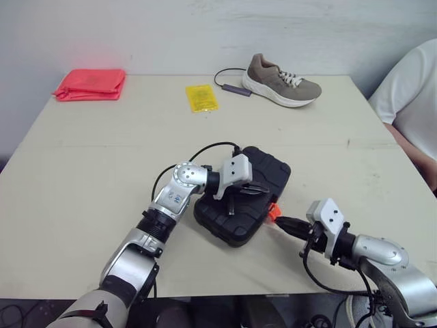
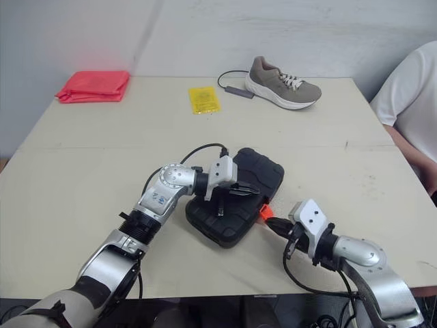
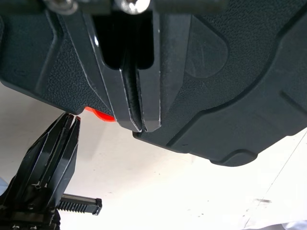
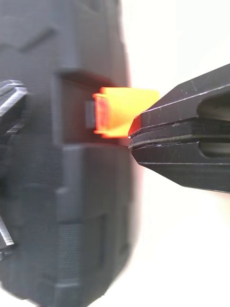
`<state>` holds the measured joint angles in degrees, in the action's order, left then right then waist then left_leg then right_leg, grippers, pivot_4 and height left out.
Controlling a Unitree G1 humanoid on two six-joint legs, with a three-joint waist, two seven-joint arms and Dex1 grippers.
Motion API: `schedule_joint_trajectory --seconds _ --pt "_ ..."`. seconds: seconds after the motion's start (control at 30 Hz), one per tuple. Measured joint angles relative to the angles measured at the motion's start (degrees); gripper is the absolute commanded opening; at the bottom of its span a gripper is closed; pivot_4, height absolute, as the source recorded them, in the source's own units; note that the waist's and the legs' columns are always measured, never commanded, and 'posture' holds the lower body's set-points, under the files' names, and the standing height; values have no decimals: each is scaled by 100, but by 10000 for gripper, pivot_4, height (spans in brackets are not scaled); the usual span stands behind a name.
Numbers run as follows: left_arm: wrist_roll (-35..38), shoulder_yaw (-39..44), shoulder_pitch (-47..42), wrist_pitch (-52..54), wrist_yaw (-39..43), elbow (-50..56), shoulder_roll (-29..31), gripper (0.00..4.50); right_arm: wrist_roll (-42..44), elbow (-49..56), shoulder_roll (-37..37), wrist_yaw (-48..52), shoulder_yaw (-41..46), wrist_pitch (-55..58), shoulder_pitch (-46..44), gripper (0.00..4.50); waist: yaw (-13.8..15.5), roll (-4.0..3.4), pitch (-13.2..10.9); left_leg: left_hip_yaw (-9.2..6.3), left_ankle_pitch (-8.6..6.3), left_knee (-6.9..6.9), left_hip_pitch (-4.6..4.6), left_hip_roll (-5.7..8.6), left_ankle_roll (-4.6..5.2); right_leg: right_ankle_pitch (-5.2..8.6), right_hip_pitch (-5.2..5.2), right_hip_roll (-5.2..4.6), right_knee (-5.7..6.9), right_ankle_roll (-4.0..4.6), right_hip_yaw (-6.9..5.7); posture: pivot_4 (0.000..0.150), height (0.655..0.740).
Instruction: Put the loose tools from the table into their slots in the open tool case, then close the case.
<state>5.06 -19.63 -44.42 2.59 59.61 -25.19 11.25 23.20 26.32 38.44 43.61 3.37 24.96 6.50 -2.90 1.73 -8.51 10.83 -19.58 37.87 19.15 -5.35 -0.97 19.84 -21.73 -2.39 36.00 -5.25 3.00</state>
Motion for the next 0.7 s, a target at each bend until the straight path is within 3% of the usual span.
schedule_joint_trajectory --seconds 0.33,0.7 --pt "0 1 43 0 -3 55 12 716 190 30 -91 11 205 -22 -190 0 -11 -7 4 -17 -3 -3 1 -3 -4 2 8 2 -9 3 -18 1500 7400" --pt "0 1 59 1 -3 79 11 716 -131 25 -67 -268 -122 369 -741 0 -13 -8 5 -22 -3 -7 3 -9 -5 4 9 -2 -12 7 -26 1500 7400"
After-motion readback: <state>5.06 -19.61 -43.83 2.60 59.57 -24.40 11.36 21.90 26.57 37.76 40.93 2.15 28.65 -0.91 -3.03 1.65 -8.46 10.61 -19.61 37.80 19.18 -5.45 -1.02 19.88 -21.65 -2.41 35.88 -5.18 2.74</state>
